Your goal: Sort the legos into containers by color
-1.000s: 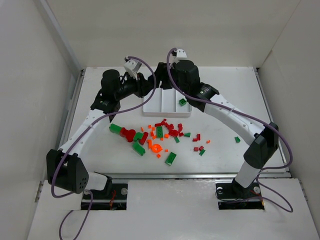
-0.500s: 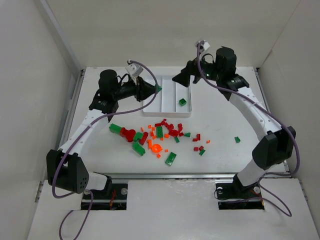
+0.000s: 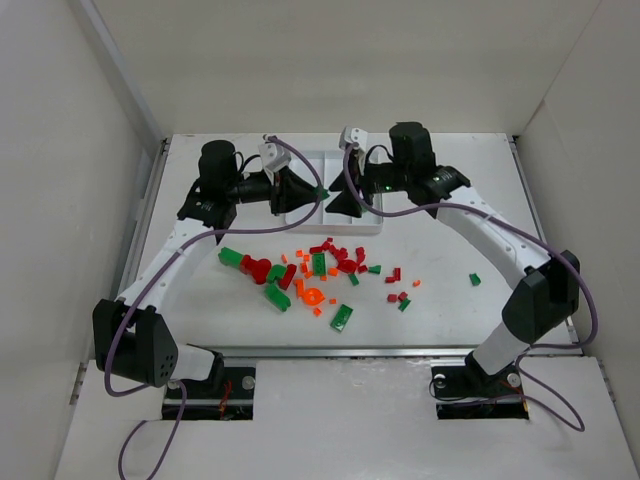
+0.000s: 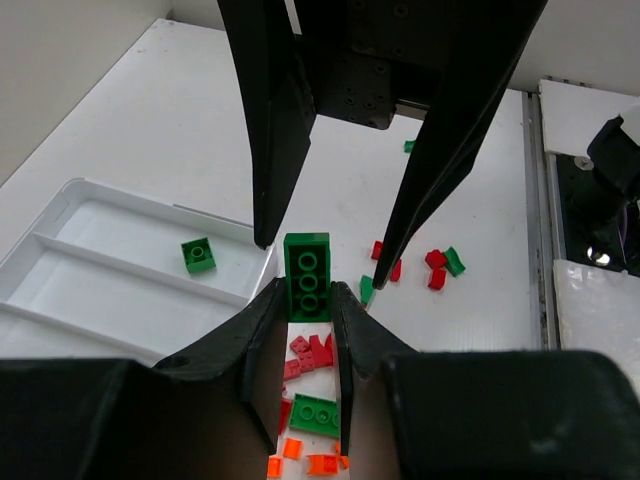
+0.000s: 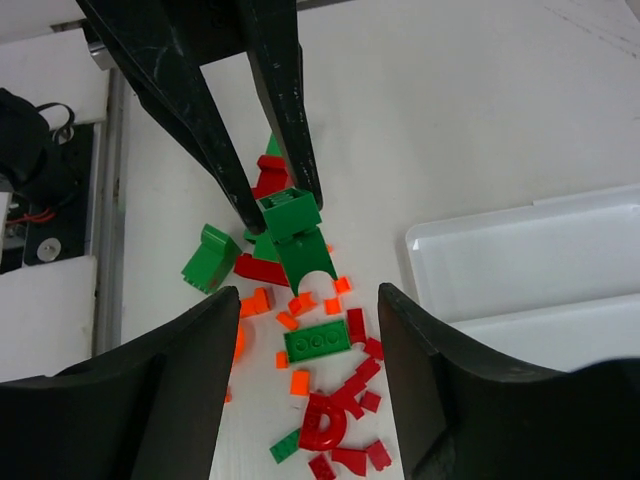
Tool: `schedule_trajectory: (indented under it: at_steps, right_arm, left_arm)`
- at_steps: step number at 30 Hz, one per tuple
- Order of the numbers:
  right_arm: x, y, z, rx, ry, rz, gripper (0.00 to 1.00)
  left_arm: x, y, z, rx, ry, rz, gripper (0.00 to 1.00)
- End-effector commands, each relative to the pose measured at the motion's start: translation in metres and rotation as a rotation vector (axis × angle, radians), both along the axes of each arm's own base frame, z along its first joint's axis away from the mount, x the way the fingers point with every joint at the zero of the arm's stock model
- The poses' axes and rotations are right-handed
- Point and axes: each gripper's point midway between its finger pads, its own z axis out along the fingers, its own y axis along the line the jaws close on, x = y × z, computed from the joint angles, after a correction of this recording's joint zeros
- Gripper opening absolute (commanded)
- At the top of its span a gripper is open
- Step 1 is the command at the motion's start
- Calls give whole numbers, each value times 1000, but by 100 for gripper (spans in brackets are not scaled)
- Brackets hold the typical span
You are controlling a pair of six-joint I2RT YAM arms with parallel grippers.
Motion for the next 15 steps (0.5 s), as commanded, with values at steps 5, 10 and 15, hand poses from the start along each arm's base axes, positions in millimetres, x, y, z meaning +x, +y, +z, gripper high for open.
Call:
schedule_trajectory:
  at_steps: [5, 10, 15]
  right_arm:
    - [0, 9, 44, 44, -169, 20, 56]
    - [4, 14, 42, 41, -164, 10, 54]
    - [3, 19, 46, 48, -163, 17, 47]
  left_arm:
    - [-7, 0, 27, -20, -108, -42, 0]
    - [-7, 2, 26, -15, -116, -31, 0]
    - [-8, 1, 24, -21, -99, -29, 0]
